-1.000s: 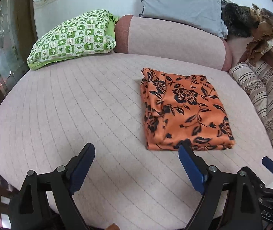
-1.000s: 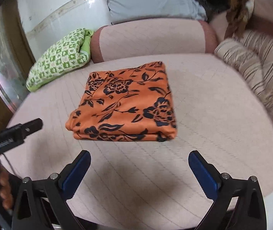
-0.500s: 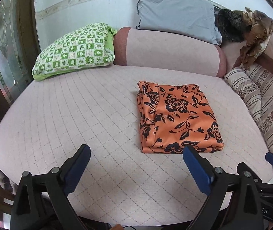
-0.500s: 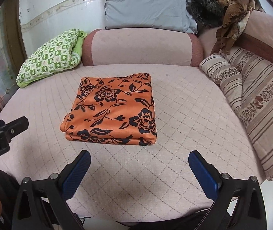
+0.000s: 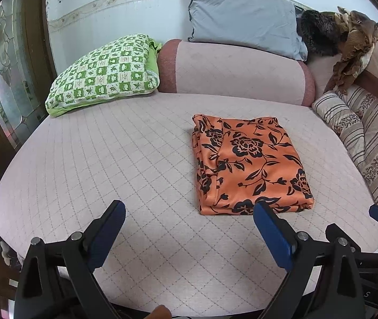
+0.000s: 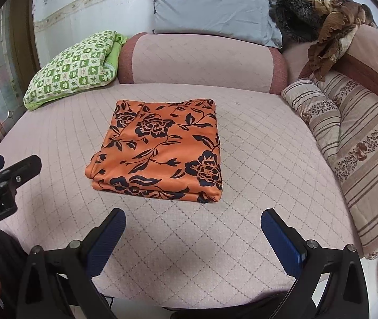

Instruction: Fold small clothes

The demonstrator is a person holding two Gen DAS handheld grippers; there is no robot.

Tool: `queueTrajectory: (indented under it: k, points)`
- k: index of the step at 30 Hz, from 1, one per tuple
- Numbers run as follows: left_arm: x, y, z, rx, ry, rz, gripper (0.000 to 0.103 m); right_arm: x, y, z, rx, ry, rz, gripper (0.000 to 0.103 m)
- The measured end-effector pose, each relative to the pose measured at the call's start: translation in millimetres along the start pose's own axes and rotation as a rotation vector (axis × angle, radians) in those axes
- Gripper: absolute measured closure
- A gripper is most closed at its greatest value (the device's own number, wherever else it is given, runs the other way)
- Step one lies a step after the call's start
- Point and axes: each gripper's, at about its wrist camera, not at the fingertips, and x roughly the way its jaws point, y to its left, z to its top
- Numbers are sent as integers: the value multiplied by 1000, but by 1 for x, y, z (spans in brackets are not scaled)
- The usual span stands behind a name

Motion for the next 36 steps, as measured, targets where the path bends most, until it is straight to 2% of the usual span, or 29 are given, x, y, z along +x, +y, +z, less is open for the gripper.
queueTrajectory:
  k: [36]
  points:
    - [9,-9,8,2,3,8,6,-1,0,17,-6,-37,-29,0]
